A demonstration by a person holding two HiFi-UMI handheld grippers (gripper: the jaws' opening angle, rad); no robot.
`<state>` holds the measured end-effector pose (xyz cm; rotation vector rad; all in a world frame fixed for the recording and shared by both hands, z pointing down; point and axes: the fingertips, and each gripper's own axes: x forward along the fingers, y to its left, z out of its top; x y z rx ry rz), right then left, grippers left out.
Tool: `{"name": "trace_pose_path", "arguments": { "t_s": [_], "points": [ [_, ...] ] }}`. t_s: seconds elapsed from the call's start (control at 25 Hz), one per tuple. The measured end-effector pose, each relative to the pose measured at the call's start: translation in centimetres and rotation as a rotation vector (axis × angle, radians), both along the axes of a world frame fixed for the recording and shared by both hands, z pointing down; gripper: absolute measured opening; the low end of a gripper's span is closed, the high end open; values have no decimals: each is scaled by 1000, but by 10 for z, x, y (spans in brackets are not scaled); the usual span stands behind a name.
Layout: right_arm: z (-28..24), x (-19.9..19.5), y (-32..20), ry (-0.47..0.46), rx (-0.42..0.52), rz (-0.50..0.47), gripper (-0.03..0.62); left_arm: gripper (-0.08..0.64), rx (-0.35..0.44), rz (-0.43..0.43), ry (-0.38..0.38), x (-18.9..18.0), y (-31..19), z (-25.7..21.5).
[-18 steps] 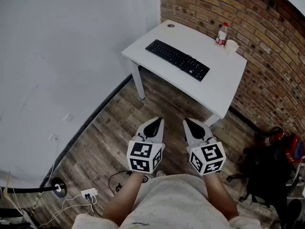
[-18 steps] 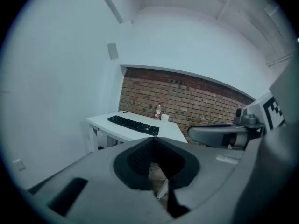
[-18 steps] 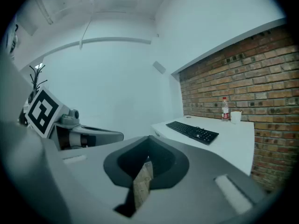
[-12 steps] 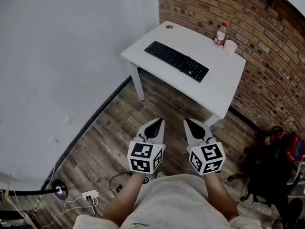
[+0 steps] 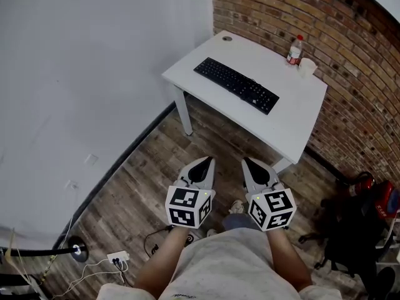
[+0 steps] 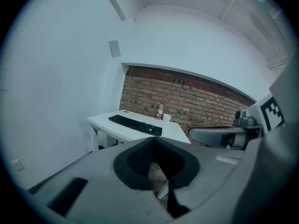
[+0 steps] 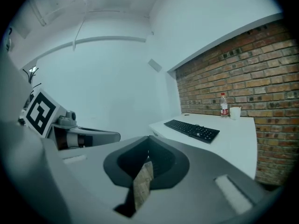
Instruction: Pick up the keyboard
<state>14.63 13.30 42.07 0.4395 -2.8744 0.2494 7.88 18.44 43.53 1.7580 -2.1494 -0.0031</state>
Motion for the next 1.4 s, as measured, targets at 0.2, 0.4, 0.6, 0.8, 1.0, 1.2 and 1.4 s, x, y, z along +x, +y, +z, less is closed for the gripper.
{"name": "trace_pose_path", "arguments": {
  "t_s": [0.2, 0.4, 0.6, 0.8, 1.0, 1.2, 1.4],
  "points": [
    [6, -18, -21, -2, -12, -9, 9, -5, -18, -1, 8, -15, -18, 10],
    [13, -48, -61, -10, -43, -10, 9, -5, -49, -9, 9, -45, -52, 18],
    [21, -81, -106, 10, -80, -11, 9, -5, -79, -16, 21, -82, -97, 21],
    [24, -109, -157, 25, -106, -10, 9, -5, -101, -8, 32, -109, -150, 23],
    [29, -134, -206, 29, -132, -5, 9, -5, -122, -6, 25, -138, -197, 24],
    [32, -150, -248, 29, -149, 3, 9, -5, -132, -7, 11, -158, -239, 22],
    [38, -162, -273, 33, -173, 17, 9, -5, -137, -6, 6, -176, -262, 24]
  ]
}}
